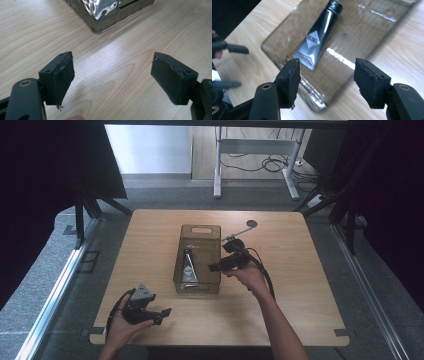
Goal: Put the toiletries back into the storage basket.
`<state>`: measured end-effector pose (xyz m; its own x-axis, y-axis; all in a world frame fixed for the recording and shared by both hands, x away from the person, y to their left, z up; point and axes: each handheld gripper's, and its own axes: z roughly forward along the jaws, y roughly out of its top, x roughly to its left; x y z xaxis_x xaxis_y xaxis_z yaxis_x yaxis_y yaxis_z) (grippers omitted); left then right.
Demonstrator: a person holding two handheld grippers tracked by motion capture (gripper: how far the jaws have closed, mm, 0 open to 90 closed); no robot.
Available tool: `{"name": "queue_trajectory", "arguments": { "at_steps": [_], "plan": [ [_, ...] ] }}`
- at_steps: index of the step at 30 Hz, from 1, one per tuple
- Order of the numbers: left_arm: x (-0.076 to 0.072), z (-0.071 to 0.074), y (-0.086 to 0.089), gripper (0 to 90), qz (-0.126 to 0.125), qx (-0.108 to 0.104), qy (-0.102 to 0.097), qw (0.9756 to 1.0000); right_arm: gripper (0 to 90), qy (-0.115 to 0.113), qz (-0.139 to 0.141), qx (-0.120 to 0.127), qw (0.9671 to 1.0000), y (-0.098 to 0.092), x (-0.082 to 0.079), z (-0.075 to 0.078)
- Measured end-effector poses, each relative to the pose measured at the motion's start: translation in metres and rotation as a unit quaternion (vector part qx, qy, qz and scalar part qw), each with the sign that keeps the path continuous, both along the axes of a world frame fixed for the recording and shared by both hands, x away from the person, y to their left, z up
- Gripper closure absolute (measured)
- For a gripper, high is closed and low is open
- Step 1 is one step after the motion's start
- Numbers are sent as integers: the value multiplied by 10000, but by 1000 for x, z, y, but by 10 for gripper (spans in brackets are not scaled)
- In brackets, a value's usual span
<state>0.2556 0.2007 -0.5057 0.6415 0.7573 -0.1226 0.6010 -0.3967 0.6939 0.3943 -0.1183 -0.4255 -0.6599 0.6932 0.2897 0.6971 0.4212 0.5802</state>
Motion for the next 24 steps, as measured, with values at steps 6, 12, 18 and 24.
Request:
{"name": "queue_trajectory", "arguments": {
  "at_steps": [6,12,18,24],
  "plan": [
    [0,-1,-1,192,5,45,9,10000,387,-217,-103,162,9996,-35,-17,-5],
    [0,-1,1,192,63,58,-7,10000,388,-375,-329,282,9984,-75,-39,-24],
    [0,0,3,192,115,60,-15,9999,401,-474,-539,291,9970,-105,-56,-45],
    [0,0,4,192,164,68,-9,9998,410,-455,-725,363,9957,-126,-65,-65]
  ]
}}
